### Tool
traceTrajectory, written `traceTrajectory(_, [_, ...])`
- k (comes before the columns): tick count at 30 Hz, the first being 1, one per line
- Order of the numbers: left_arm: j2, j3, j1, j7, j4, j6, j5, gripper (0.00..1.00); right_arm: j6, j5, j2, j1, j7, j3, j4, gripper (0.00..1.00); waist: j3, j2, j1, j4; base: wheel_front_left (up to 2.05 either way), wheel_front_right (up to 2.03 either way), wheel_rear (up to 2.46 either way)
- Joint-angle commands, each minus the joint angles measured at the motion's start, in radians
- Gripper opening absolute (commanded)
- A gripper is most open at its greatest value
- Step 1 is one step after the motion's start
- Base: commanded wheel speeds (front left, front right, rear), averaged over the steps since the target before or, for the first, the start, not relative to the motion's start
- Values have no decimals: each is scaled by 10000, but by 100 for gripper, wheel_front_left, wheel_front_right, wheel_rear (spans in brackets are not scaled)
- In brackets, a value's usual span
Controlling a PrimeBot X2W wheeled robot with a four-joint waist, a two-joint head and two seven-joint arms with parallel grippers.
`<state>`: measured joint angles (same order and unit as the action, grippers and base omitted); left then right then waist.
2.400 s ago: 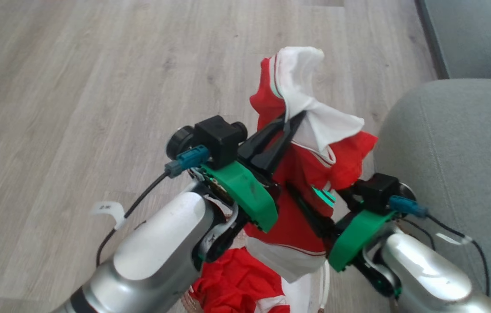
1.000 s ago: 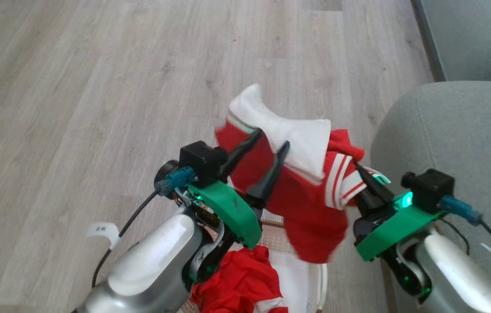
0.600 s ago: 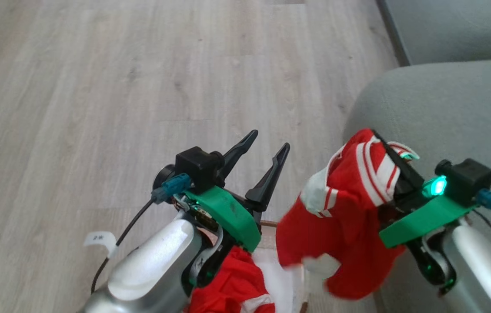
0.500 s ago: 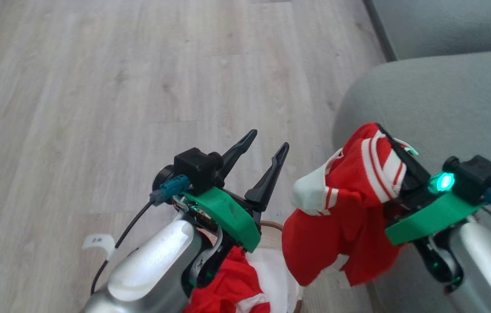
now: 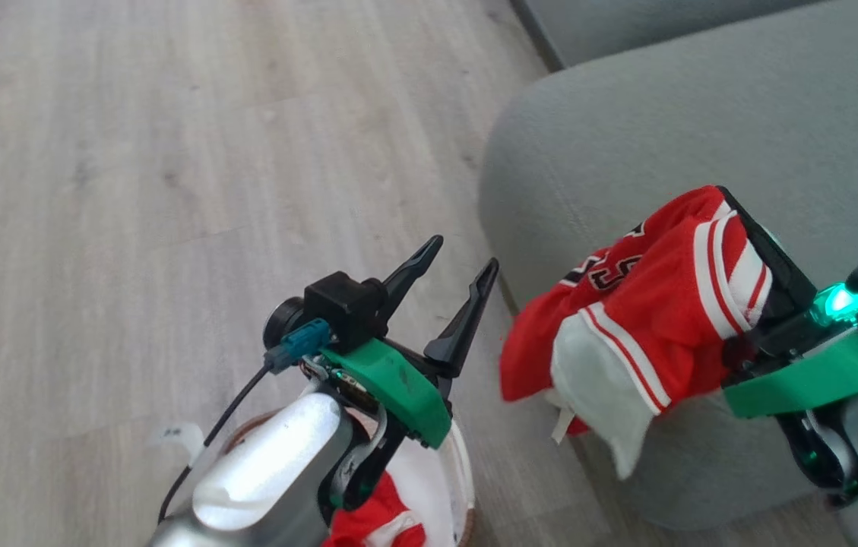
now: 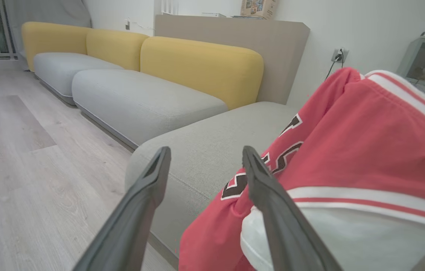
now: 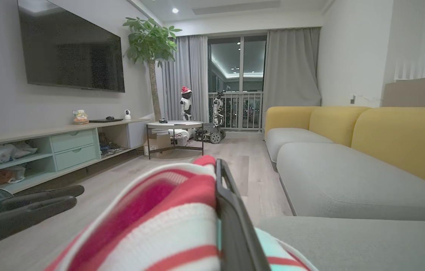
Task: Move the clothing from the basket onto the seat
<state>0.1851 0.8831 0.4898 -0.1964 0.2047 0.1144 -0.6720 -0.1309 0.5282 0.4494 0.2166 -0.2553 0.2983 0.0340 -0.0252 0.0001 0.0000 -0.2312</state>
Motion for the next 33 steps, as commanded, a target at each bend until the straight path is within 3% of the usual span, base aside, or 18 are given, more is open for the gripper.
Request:
traceTrajectory(1, [116,-382,491,-122,-182,14,68,100,2,32,252,128,-65,-18,428,0,114,-1,0,-540,0,0,0])
traceTrajectory(19, [-12,-281,841,-343,493,65,369,100,2,277,239,-257,-65,-215,1073,0,505,-1,0,-2485,0,0,0])
traceTrajectory(26, [-101,-303,804,-462,730,110,428,100,2,463,338,238,-65,-146,1291,0,589,-1,0,-2743,0,0,0])
traceTrajectory(33, [-251,-268,825,-511,859,97,450,100,2,770,898,1549,-65,-47,1142,0,768,-1,0,-2641,0,0,0])
